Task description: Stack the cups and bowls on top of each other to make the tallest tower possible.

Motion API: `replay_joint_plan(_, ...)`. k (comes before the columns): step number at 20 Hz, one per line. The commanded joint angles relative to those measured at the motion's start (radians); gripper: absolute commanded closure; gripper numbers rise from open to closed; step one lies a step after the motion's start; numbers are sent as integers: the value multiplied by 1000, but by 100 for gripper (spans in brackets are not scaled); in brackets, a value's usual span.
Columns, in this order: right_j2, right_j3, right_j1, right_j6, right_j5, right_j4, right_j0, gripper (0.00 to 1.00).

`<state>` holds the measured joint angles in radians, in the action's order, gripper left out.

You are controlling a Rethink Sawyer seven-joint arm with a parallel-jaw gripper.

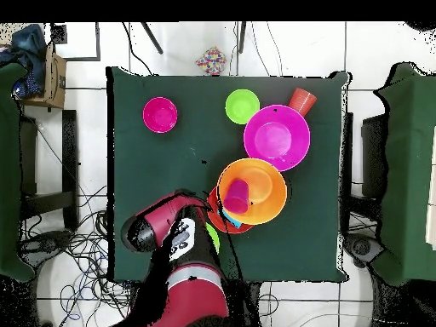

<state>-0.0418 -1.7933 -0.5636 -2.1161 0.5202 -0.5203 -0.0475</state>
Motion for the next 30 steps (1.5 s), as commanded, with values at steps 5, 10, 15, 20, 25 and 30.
replay_joint_plan(5,27,-12,105,-67,-118,-57,-40,0)
replay_joint_plan(10,228,3,113,-335,-155,27,-180,0)
replay_joint_plan(15,334,-37,83,-417,-165,127,-225,0)
replay_joint_plan(20,339,-100,16,-399,-194,152,-220,0)
replay_joint_plan(25,323,-113,-7,-382,-177,159,-209,0)
replay_joint_plan(30,327,-109,3,-384,-183,163,-210,0)
